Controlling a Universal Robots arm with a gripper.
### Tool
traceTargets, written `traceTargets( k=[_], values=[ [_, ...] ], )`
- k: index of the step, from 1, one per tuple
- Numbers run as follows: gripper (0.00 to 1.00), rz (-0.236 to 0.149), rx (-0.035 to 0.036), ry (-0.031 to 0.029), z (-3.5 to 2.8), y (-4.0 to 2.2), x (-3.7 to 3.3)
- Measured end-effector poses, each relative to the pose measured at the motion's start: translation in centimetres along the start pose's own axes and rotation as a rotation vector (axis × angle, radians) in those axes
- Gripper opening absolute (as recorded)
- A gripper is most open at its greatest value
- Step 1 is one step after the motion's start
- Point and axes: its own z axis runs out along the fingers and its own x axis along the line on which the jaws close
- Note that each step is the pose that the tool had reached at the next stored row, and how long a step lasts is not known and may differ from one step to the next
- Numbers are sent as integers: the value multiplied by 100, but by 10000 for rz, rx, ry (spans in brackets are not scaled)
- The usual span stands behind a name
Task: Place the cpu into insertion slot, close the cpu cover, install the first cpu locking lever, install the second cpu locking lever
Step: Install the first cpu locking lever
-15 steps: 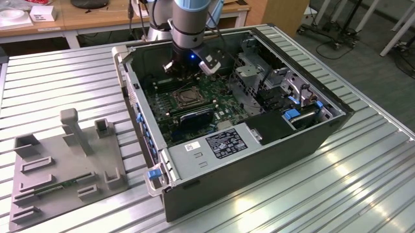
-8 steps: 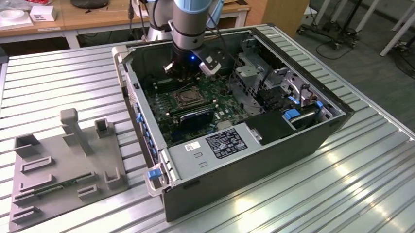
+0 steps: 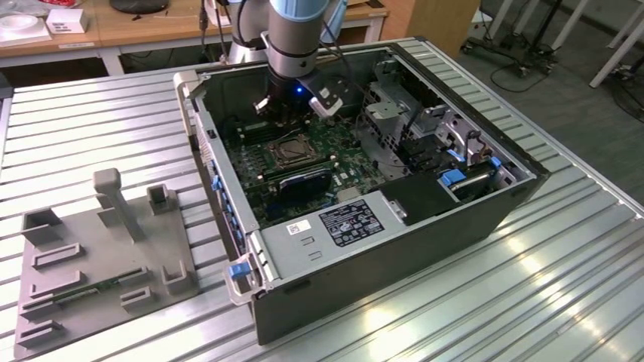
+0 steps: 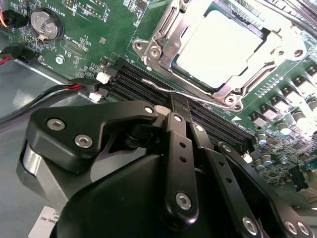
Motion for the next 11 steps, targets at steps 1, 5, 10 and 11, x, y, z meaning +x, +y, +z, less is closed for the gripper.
traceTargets(
  k=[1,5,10,11],
  values=[
    [11,1,0,0,0,0,0],
    [11,1,0,0,8,-1,0],
    [11,9,2,-1,21,-5,1],
    [11,9,3,0,21,-5,1]
  ],
)
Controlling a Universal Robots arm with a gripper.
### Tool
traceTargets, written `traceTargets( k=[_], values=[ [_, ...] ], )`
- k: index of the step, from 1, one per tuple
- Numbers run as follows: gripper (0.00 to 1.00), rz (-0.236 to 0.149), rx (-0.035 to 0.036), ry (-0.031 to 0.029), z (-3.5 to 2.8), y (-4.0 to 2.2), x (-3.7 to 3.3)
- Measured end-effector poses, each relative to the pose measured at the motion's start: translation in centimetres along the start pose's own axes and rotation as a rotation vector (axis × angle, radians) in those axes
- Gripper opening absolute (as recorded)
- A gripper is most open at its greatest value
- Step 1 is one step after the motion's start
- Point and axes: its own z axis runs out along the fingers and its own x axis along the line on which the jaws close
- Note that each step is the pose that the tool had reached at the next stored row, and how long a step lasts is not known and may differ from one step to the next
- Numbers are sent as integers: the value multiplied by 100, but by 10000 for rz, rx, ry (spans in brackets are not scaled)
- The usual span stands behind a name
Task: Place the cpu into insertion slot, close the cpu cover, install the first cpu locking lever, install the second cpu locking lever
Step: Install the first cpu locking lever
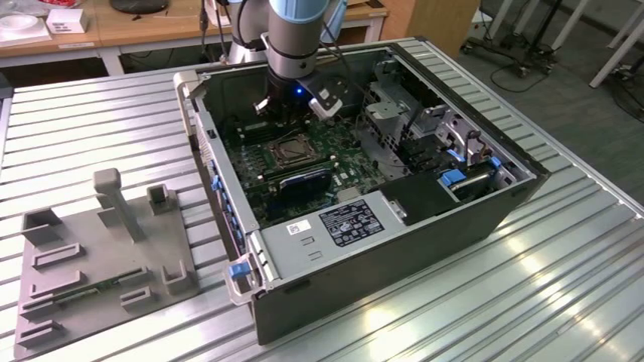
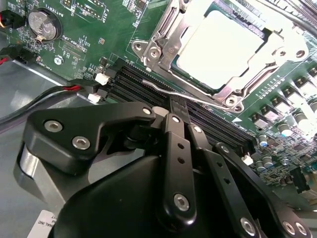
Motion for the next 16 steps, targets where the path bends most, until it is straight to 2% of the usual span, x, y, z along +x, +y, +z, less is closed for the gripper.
traceTargets(
  k=[5,12,16],
  values=[
    [11,-1,-3,-1,0,0,-1],
    [11,-1,-5,-3,-65,17,-5],
    [11,-4,-12,-20,-77,27,-5]
  ],
)
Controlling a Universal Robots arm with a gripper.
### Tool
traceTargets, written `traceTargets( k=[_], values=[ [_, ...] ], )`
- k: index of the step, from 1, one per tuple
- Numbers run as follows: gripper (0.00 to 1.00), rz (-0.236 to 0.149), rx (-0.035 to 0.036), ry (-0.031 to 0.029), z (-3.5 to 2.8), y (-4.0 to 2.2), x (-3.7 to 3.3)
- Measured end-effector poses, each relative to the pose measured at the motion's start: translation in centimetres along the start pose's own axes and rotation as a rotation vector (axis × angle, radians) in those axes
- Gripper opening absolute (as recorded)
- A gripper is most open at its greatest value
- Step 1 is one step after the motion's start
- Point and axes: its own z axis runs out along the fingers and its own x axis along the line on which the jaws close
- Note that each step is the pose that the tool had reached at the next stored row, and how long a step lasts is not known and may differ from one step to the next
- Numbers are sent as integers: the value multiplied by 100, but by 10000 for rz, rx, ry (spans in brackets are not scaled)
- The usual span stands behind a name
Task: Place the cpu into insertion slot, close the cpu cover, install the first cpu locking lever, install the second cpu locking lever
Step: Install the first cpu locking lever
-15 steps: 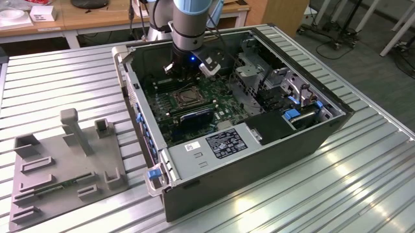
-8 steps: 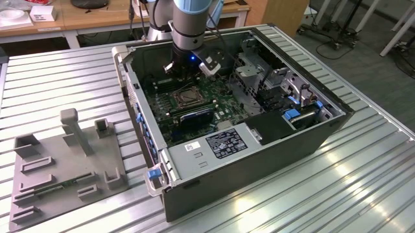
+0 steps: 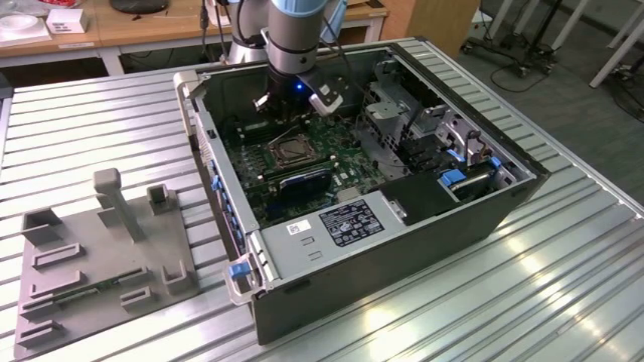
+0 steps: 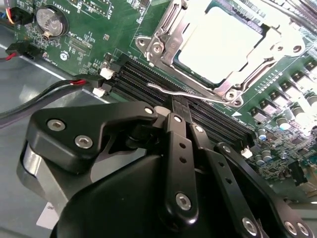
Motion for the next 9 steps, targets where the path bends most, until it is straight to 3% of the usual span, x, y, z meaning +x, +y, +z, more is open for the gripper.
traceTargets(
  k=[4,9],
  values=[
    [11,-5,-134,-53,2,8,0],
    [11,-9,-136,-74,2,13,15]
  ],
)
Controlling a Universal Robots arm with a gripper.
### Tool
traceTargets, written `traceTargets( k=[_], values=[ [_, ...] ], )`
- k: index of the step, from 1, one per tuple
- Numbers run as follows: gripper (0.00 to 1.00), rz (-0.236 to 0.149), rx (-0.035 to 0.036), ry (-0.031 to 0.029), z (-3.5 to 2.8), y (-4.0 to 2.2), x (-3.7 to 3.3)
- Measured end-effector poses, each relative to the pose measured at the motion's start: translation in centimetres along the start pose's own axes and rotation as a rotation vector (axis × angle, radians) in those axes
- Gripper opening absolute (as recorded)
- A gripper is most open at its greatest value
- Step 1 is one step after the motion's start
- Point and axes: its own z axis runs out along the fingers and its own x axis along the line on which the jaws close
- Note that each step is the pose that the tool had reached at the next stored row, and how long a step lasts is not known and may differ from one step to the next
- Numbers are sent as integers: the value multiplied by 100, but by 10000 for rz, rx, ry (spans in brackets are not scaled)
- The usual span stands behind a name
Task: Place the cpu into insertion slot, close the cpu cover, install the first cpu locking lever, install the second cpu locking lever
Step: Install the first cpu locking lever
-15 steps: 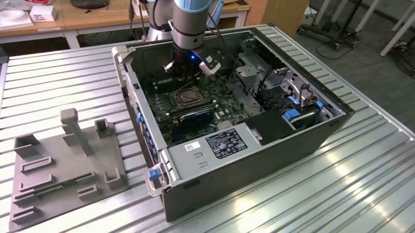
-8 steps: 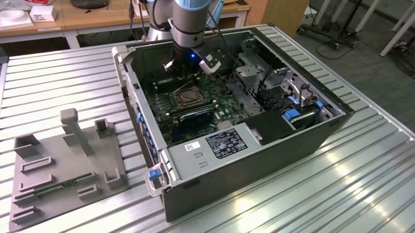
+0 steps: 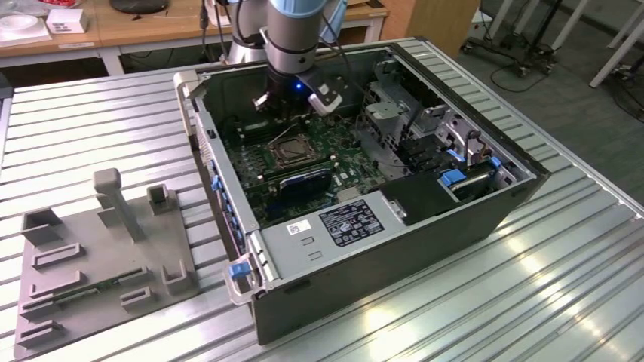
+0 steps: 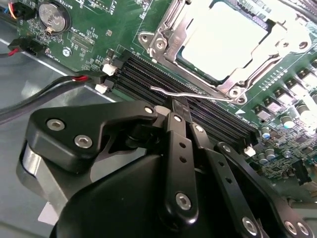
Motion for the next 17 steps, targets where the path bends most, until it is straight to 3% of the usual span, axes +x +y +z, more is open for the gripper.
traceTargets(
  k=[6,15,17],
  values=[
    [11,-16,-1,-57,11,49,42],
    [11,-18,1,-61,16,85,70],
    [11,-17,1,-61,-6,91,68]
  ],
)
